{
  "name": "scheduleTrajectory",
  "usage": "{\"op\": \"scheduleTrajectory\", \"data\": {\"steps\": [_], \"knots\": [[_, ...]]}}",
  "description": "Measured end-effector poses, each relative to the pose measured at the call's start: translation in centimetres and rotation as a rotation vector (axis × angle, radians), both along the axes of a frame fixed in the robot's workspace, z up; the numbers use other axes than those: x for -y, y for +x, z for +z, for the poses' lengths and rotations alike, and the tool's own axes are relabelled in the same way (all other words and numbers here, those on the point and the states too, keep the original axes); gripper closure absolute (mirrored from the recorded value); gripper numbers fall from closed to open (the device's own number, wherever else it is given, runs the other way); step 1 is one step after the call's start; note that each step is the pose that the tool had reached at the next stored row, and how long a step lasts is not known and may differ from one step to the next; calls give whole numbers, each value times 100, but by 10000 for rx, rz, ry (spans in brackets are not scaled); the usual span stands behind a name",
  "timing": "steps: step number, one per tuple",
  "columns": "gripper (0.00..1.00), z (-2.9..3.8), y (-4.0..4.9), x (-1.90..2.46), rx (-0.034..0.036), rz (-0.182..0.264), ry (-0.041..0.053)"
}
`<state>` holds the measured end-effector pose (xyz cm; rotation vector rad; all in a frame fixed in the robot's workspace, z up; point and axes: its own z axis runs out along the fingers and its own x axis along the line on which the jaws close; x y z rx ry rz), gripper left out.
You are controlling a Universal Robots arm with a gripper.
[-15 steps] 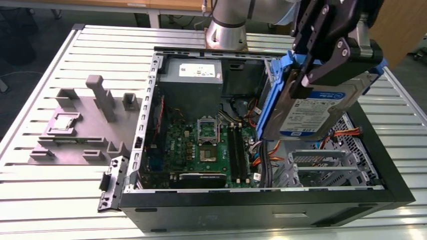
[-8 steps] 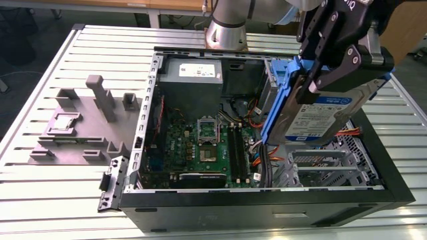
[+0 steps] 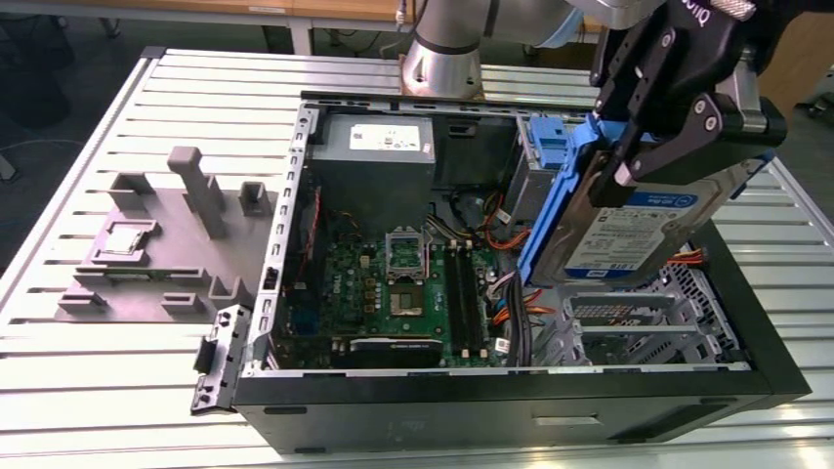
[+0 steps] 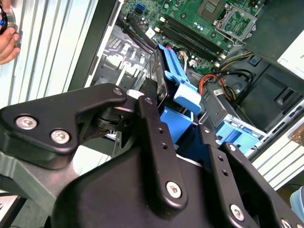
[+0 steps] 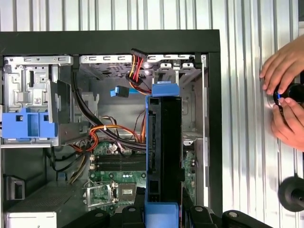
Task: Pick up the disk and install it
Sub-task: 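Insert the disk into the insertion slot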
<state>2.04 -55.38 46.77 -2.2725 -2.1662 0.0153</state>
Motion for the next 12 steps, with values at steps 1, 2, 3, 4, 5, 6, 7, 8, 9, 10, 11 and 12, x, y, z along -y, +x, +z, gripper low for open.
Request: {"op": "scheduleTrajectory", "data": {"steps": [1,2,3,4,5,6,7,8,9,10,11,12], "knots": [[63,0,7,0,0,-1,-1],[63,-1,10,0,0,-1,1],[63,-1,10,0,0,-1,1],[63,-1,11,0,0,-1,1],[63,-1,11,0,0,-1,1],[63,-1,11,0,0,-1,1],[63,-1,11,0,0,-1,1],[63,-1,11,0,0,-1,1],[63,-1,12,0,0,-1,1],[63,-1,12,0,0,-1,1],[63,-1,12,0,0,-1,1],[63,-1,12,0,0,-1,2]]}}
